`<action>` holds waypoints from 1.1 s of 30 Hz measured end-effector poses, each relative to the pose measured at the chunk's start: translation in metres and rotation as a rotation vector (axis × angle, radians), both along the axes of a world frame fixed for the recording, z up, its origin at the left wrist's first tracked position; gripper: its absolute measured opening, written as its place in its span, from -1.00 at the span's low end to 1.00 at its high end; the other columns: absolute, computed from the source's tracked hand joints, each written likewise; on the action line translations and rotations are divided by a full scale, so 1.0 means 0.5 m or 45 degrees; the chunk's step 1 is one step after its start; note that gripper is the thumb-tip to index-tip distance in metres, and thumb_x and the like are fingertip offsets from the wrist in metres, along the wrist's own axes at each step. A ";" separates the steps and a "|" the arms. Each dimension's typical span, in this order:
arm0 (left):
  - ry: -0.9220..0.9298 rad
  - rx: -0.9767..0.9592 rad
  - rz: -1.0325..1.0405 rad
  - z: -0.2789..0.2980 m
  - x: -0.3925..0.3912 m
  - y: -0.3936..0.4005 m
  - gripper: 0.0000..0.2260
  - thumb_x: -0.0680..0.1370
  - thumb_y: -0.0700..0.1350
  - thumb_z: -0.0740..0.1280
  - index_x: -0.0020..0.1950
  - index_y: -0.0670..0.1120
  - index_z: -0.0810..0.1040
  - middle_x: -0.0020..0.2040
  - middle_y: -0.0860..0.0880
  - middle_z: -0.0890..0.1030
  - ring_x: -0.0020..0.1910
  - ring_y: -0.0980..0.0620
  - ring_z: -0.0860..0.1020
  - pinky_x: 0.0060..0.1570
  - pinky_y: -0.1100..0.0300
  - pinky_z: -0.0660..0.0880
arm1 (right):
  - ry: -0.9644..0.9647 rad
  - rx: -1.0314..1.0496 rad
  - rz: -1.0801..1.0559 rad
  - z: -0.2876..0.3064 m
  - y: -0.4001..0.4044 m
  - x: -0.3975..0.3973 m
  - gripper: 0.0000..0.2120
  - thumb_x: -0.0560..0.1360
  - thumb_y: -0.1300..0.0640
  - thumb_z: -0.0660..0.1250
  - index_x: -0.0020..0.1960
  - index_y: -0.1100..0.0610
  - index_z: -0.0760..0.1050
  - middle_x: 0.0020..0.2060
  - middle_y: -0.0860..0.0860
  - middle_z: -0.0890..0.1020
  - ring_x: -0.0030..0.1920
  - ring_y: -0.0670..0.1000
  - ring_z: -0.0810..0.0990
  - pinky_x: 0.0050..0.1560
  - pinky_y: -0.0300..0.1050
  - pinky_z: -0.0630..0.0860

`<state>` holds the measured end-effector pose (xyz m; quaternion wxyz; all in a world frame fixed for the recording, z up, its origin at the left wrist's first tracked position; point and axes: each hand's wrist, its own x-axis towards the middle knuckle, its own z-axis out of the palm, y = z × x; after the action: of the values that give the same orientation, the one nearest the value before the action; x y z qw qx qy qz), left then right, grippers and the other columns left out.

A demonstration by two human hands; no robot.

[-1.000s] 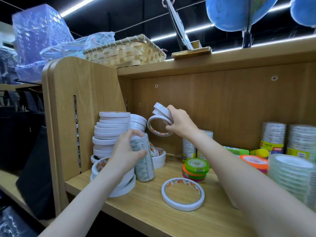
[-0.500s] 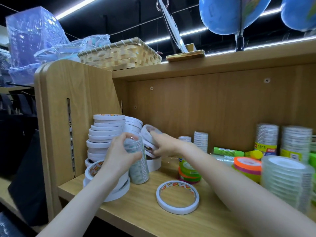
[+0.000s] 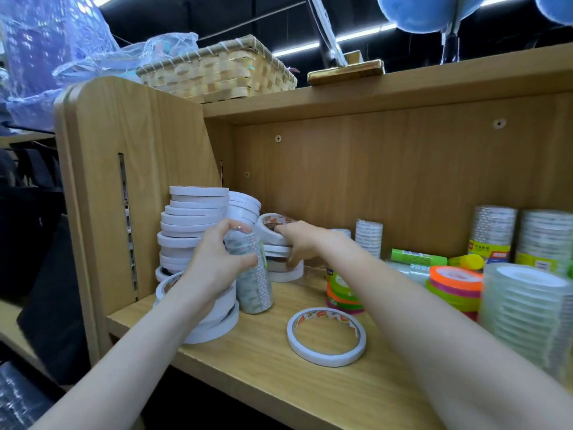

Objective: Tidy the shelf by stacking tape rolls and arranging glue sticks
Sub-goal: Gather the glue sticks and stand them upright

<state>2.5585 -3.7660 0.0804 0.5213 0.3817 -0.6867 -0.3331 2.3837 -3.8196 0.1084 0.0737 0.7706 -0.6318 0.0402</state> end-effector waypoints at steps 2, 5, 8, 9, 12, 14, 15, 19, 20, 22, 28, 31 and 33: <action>-0.010 0.011 -0.006 -0.002 0.001 -0.001 -0.69 0.41 -0.37 0.36 -0.10 0.05 0.47 0.01 -0.18 0.52 -0.43 0.08 0.31 -0.66 0.43 0.21 | 0.024 -0.029 -0.010 0.008 -0.004 -0.009 -0.33 0.32 0.06 0.51 0.32 0.14 0.29 0.22 0.12 0.39 0.24 0.12 0.33 0.09 -0.08 0.37; -0.083 -0.046 -0.005 -0.001 -0.002 -0.003 -0.72 0.39 -0.32 0.43 -0.11 0.04 0.46 0.02 -0.12 0.55 -0.26 0.05 0.48 -0.53 0.35 0.37 | 0.044 -0.076 -0.029 0.015 0.002 -0.018 -0.28 0.31 0.02 0.52 0.34 0.09 0.24 0.23 0.08 0.33 0.25 0.12 0.24 0.19 0.06 0.38; -0.364 -0.209 0.127 0.007 -0.018 -0.012 -0.72 0.35 -0.18 0.50 -0.08 0.01 0.44 0.09 -0.07 0.54 0.02 -0.04 0.53 -0.05 0.06 0.50 | -0.041 -0.047 -0.041 0.021 0.027 -0.022 -0.17 0.31 0.09 0.52 0.44 0.02 0.14 0.30 0.07 0.27 0.30 0.12 0.22 0.26 0.08 0.36; -0.449 -0.249 0.163 0.012 -0.025 -0.014 -0.70 0.36 -0.14 0.50 -0.04 -0.01 0.44 0.12 -0.07 0.52 0.05 -0.03 0.51 0.00 0.08 0.46 | -0.061 -0.045 -0.039 0.026 0.039 -0.025 -0.16 0.32 0.12 0.52 0.45 0.03 0.12 0.31 0.08 0.27 0.31 0.12 0.25 0.25 0.02 0.36; -0.669 -0.310 0.175 0.026 -0.038 -0.015 -0.63 0.42 -0.08 0.45 0.16 -0.07 0.40 0.21 -0.08 0.43 0.03 0.03 0.40 -0.07 0.19 0.32 | -0.125 -0.112 -0.023 0.046 0.077 -0.033 -0.24 0.37 0.23 0.46 0.45 0.07 0.16 0.29 0.12 0.34 0.28 0.10 0.36 0.16 -0.14 0.35; -0.669 -0.329 0.106 0.037 -0.031 -0.010 -0.57 0.45 -0.08 0.42 0.26 -0.08 0.36 0.27 -0.07 0.40 0.10 0.01 0.41 0.00 0.18 0.34 | -0.232 -0.124 0.004 0.060 0.102 -0.036 -0.35 0.40 0.28 0.41 0.42 0.09 0.22 0.28 0.11 0.40 0.23 0.06 0.44 0.14 -0.18 0.38; -0.599 -0.341 0.084 0.044 -0.020 -0.006 -0.56 0.46 -0.09 0.41 0.29 -0.08 0.35 0.30 -0.05 0.39 0.17 -0.01 0.41 0.06 0.17 0.35 | -0.317 -0.092 0.043 0.066 0.114 -0.034 -0.38 0.41 0.29 0.38 0.40 0.08 0.24 0.28 0.10 0.42 0.20 0.05 0.47 0.14 -0.17 0.41; -0.526 -0.376 0.202 0.058 0.057 0.015 -0.67 0.53 -0.09 0.32 0.28 -0.07 0.39 0.32 -0.01 0.42 0.24 0.00 0.42 0.09 0.20 0.29 | -0.665 0.141 0.245 0.061 0.148 0.008 -0.41 0.42 0.26 0.41 0.37 0.00 0.28 0.25 0.04 0.42 0.12 0.03 0.52 0.14 -0.07 0.50; -0.567 -0.361 0.228 0.053 0.078 0.021 -0.70 0.53 -0.07 0.31 0.25 -0.06 0.41 0.30 -0.01 0.44 0.21 0.01 0.44 0.08 0.21 0.30 | -0.665 0.132 0.249 0.051 0.148 0.023 -0.41 0.42 0.20 0.43 0.37 0.00 0.28 0.25 0.01 0.42 0.13 0.00 0.50 0.14 -0.08 0.48; -0.682 -0.311 0.224 0.037 0.113 0.033 -0.72 0.52 -0.01 0.31 0.20 -0.03 0.44 0.24 -0.02 0.49 0.14 0.02 0.45 0.05 0.18 0.33 | -0.569 -0.012 0.208 0.024 0.135 0.052 -0.38 0.39 0.06 0.46 0.37 0.01 0.27 0.28 0.00 0.40 0.23 -0.02 0.42 0.16 -0.14 0.40; -1.201 -0.255 0.198 -0.026 0.134 0.060 -0.46 0.35 0.27 0.36 0.27 0.09 0.40 0.26 0.01 0.39 0.26 -0.07 0.27 0.26 0.01 0.34 | -0.568 -0.270 0.004 0.021 0.134 0.059 -0.42 0.33 0.12 0.50 0.26 0.11 0.32 0.22 0.06 0.48 0.15 0.04 0.44 -0.03 -0.21 0.32; -1.351 -0.370 0.264 -0.051 0.135 0.051 -0.44 0.41 0.19 0.35 0.33 -0.01 0.37 0.30 0.01 0.38 0.32 -0.07 0.16 0.29 0.06 0.29 | -0.461 -0.222 -0.236 0.034 0.153 0.010 -0.40 0.31 0.14 0.51 0.24 0.10 0.28 0.23 0.13 0.44 0.10 0.12 0.49 -0.07 -0.12 0.48; -1.375 -0.383 0.249 -0.053 0.137 0.042 -0.46 0.42 0.19 0.35 0.31 -0.05 0.40 0.26 0.00 0.44 0.34 -0.06 0.14 0.29 0.10 0.28 | -0.386 -0.173 -0.386 0.037 0.172 -0.011 -0.44 0.31 0.12 0.52 0.15 0.09 0.25 0.17 0.16 0.41 -0.02 0.16 0.56 -0.21 -0.06 0.55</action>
<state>2.6270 -3.7449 0.0537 0.1734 0.4812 -0.8572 0.0605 2.3780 -3.7337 0.1268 0.0349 0.6453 -0.7400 0.1865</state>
